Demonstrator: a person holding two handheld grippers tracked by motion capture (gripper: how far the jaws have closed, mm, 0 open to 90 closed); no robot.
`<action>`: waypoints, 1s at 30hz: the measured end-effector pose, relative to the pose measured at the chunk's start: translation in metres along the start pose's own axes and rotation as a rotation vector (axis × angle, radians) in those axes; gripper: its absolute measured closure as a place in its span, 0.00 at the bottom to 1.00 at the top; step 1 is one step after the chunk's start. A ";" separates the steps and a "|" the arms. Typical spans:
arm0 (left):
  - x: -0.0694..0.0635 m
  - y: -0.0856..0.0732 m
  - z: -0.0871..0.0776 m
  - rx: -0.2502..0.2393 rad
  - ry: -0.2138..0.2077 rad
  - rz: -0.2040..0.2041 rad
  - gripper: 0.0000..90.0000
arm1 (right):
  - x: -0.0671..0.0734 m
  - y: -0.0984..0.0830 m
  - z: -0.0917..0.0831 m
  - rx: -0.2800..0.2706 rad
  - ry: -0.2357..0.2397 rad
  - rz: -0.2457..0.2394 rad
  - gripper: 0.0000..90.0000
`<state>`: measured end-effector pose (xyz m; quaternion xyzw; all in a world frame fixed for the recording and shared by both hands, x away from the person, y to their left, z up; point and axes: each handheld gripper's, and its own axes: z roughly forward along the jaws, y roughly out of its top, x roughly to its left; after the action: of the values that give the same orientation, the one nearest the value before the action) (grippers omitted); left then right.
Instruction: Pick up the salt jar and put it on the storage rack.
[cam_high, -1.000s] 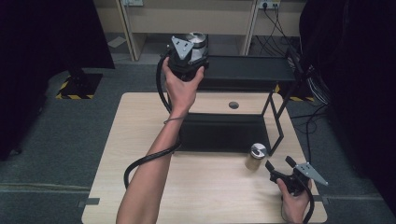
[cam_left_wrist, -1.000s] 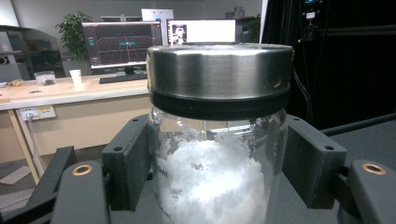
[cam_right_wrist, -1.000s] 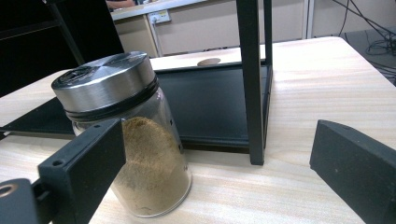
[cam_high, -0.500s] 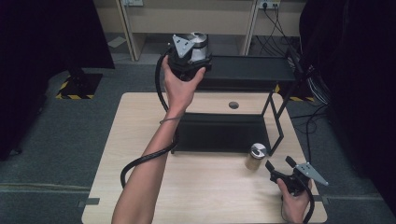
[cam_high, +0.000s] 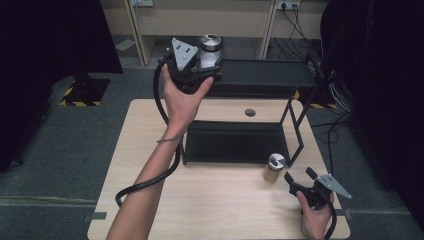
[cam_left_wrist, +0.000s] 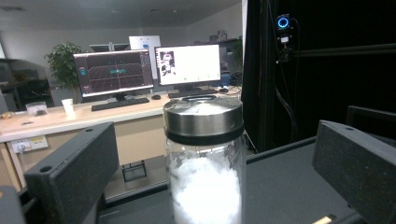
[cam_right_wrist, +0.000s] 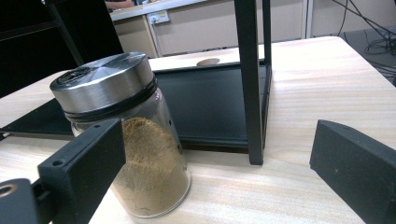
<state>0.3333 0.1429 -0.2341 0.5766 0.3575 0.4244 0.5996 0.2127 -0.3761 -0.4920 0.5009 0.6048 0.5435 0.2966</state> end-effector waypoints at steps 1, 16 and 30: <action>0.001 -0.001 -0.003 -0.004 -0.001 0.006 0.00 | 0.000 0.000 0.000 0.000 0.000 -0.002 0.04; 0.004 -0.029 -0.034 -0.044 -0.009 0.033 0.00 | 0.001 0.000 0.001 0.000 -0.003 -0.008 0.04; 0.002 -0.053 -0.059 -0.063 -0.046 0.032 0.00 | 0.001 0.000 0.001 0.003 -0.005 -0.011 0.04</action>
<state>0.2852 0.1694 -0.2913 0.5725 0.3210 0.4316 0.6188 0.2129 -0.3746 -0.4914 0.4994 0.6076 0.5397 0.3001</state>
